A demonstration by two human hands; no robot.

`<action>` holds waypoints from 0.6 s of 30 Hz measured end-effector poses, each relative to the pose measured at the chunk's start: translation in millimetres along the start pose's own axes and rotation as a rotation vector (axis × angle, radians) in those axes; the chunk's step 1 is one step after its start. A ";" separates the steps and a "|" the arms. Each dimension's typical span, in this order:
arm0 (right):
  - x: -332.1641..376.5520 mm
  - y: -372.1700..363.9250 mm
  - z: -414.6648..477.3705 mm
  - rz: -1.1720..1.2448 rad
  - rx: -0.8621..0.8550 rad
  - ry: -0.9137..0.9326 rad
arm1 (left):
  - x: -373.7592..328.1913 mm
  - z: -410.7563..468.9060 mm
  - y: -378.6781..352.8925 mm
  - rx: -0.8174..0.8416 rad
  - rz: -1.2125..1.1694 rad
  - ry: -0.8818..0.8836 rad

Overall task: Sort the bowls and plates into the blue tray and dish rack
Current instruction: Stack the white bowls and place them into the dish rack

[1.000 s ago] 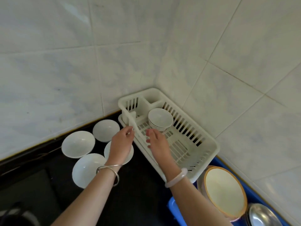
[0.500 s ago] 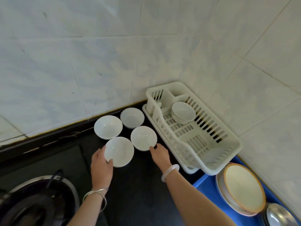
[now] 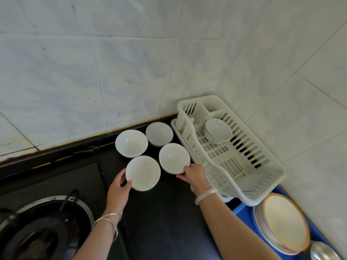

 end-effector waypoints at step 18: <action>7.1 -47.5 -39.5 -0.503 0.113 0.140 | -7.3 -2.7 1.0 0.043 -0.329 0.144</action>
Point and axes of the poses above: each hand's wrist, its own z-axis towards the middle knuckle, its own y-axis out of the back of the hand, x = y × z, the point moved 3 cm from there along z, towards the middle knuckle, and after that the axes turned 13 degrees about z, right-handed, at the moved point
